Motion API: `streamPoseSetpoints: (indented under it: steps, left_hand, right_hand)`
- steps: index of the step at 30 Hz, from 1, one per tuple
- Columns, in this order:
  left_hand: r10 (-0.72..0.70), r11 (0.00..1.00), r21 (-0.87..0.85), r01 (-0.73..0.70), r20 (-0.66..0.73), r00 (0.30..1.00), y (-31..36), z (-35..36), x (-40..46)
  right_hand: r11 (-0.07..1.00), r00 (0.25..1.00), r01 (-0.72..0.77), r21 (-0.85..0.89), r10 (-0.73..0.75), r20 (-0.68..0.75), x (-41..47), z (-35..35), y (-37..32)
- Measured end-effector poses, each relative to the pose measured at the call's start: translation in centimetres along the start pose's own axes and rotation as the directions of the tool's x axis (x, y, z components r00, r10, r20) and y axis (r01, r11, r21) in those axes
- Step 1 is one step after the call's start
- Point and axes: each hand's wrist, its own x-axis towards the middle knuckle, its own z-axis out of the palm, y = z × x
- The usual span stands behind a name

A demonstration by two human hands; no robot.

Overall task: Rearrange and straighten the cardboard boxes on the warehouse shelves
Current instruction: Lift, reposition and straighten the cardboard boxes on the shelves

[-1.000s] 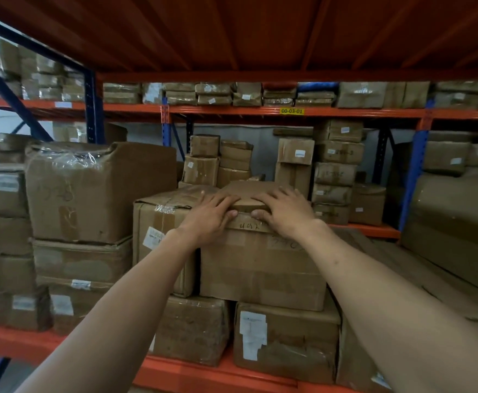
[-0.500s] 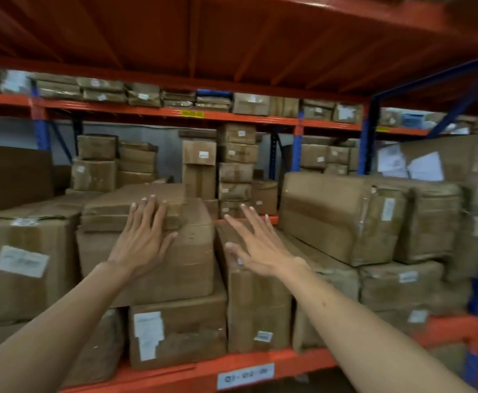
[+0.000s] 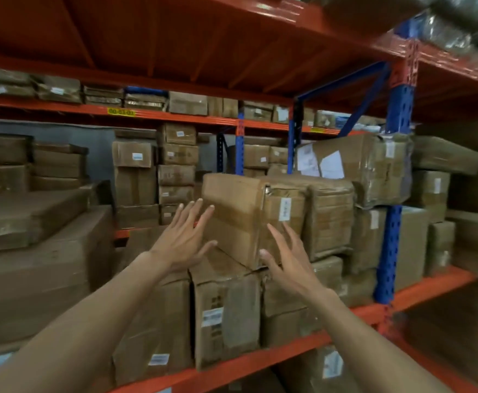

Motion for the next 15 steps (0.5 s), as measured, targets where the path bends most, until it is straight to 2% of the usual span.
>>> streamPoseSetpoints:
  steps: [3, 7, 11, 15]
  left_hand:
    - [0.006, 1.0, -0.011, -0.006, 0.021, 1.0, 3.7, -0.9, 5.7]
    - [-0.089, 0.974, -0.199, 0.108, 0.103, 0.991, 8.3, -2.0, 12.3]
    - [-0.102, 0.942, -0.293, 0.164, 0.217, 0.971, 11.4, -2.0, 16.0]
    - [-0.157, 0.952, -0.243, 0.187, 0.134, 0.978, 12.0, -1.8, 16.7]
  right_hand:
    - [0.953, 0.985, -0.165, 0.252, 0.173, -0.011, 0.3, 0.0, 3.5]
    - [0.806, 0.923, -0.355, 0.473, 0.381, 0.043, 1.8, 0.8, 6.3]
    - [0.752, 0.912, -0.381, 0.538, 0.4, 0.086, 3.4, 1.6, 7.6]
    - [0.693, 0.915, -0.371, 0.618, 0.388, 0.114, 5.1, 1.9, 7.7]
